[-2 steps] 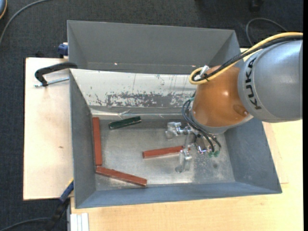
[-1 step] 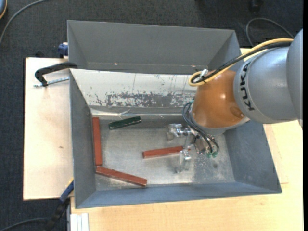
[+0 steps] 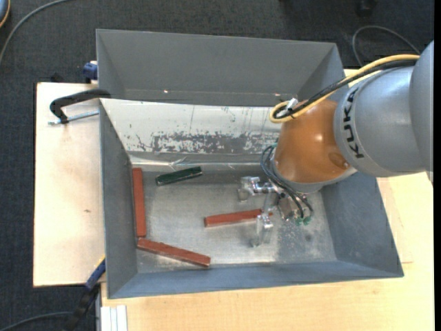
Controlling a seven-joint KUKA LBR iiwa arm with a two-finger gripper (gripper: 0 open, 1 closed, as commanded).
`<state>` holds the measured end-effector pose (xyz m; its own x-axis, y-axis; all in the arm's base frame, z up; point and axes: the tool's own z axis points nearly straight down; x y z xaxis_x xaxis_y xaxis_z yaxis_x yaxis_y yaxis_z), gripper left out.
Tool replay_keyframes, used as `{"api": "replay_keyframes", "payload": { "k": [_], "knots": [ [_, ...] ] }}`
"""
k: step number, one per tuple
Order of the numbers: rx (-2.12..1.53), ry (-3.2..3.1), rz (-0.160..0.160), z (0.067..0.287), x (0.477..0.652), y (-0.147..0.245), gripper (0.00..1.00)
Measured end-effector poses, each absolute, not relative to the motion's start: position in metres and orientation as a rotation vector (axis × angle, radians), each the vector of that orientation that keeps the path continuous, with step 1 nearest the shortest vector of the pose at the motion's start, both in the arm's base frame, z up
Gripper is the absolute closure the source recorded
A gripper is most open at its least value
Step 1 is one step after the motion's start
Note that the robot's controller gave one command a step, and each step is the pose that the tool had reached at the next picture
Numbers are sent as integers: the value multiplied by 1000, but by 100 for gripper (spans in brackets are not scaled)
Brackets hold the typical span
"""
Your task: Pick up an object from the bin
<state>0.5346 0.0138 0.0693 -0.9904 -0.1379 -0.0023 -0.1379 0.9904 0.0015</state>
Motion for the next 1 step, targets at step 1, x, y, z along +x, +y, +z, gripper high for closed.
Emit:
{"api": "replay_keyframes", "payload": {
  "k": [1],
  "knots": [
    [-216,3132,3,69,535,14,100]
  ]
}}
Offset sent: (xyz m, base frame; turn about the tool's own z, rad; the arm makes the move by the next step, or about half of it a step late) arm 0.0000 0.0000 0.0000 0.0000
